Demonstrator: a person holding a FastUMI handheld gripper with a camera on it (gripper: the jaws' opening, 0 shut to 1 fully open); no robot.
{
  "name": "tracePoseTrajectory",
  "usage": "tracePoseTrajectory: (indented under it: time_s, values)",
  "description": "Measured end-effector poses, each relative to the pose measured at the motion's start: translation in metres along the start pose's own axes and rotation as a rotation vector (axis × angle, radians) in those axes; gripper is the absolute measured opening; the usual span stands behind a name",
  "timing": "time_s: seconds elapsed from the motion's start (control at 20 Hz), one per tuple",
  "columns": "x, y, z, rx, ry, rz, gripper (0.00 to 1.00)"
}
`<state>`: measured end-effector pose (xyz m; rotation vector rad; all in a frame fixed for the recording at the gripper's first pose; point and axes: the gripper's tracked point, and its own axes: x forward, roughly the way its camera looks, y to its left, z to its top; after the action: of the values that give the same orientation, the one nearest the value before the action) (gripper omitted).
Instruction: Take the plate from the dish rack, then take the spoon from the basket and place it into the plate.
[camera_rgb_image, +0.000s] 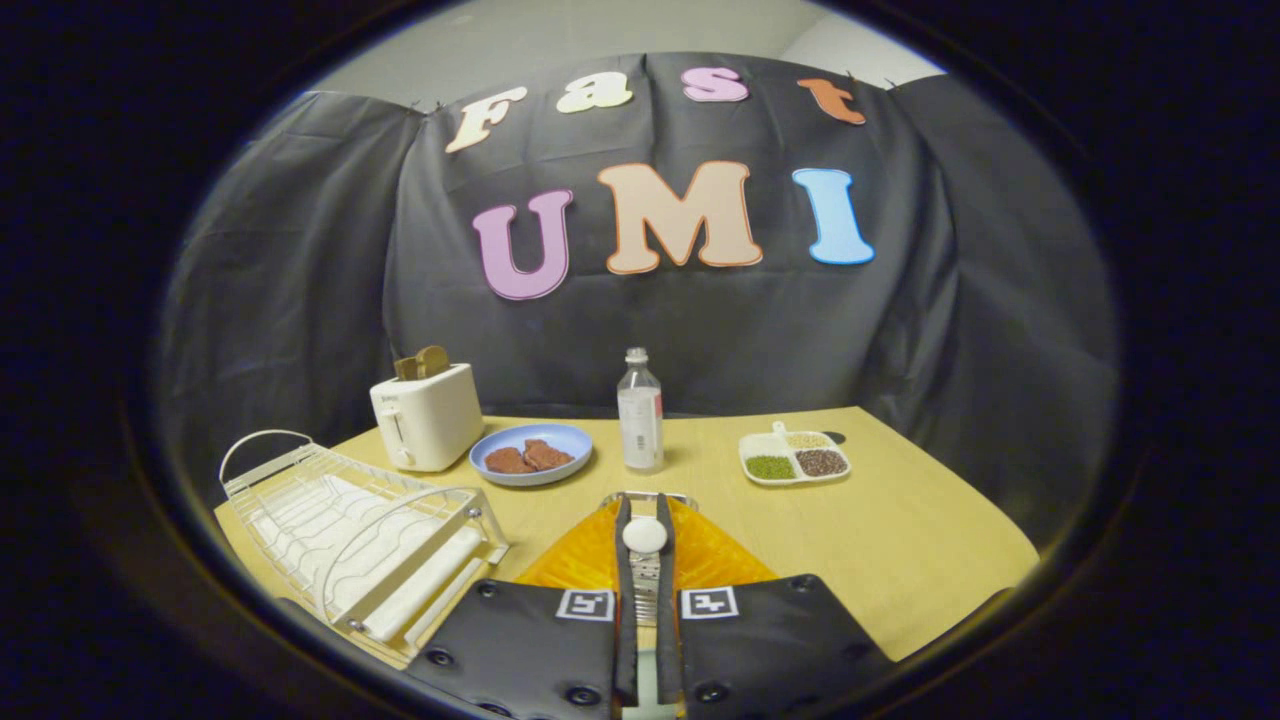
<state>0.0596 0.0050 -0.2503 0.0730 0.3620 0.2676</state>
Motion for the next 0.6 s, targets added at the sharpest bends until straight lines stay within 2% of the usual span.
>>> tracePoseTrajectory:
  time_s: [0.6]
  values:
    - [-0.078, -0.001, 0.054, -0.019, -0.026, -0.047, 0.10]
